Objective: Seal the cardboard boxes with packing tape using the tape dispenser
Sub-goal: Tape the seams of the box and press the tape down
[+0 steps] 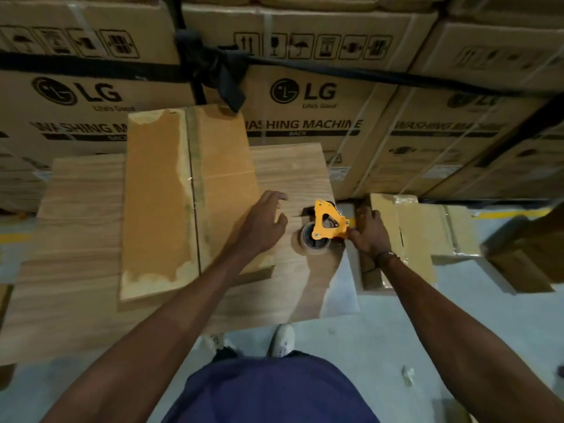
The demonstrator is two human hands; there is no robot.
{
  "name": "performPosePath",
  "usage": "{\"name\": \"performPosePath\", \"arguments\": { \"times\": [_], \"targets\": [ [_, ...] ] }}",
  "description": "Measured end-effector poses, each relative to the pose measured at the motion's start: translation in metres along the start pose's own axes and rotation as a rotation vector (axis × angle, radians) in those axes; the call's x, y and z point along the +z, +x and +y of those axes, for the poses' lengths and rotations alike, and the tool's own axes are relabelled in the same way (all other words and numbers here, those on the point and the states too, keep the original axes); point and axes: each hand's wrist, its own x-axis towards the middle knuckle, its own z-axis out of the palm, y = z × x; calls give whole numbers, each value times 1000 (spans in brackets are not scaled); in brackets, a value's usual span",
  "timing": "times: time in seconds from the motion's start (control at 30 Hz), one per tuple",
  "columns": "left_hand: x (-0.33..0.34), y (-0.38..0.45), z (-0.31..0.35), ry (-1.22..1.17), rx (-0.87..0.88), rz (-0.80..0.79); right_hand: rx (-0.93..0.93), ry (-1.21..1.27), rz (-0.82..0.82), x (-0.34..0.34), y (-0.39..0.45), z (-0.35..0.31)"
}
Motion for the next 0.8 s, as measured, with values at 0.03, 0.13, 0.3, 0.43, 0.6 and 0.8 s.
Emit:
{"name": "performPosePath", "arguments": {
  "times": [0.03, 0.13, 0.3, 0.43, 0.6, 0.8],
  "targets": [
    [11, 2, 9, -25, -19, -2, -5, -54, -42, 1, 6, 9],
    [37, 8, 14, -34, -68, -11, -17, -159, -167, 13, 20, 26],
    [52, -3, -15, 77, -44, 10, -80, -359, -258, 40, 34, 35],
    [53, -8, -20, 117, -12, 93, -176, -415, -232, 46, 36, 40],
    [51, -4, -18, 7, -72, 146, -273, -273, -195, 36, 36, 31],
    [32, 2, -11, -458, -379, 218, -235, 297, -292, -5, 36, -12]
  ]
}}
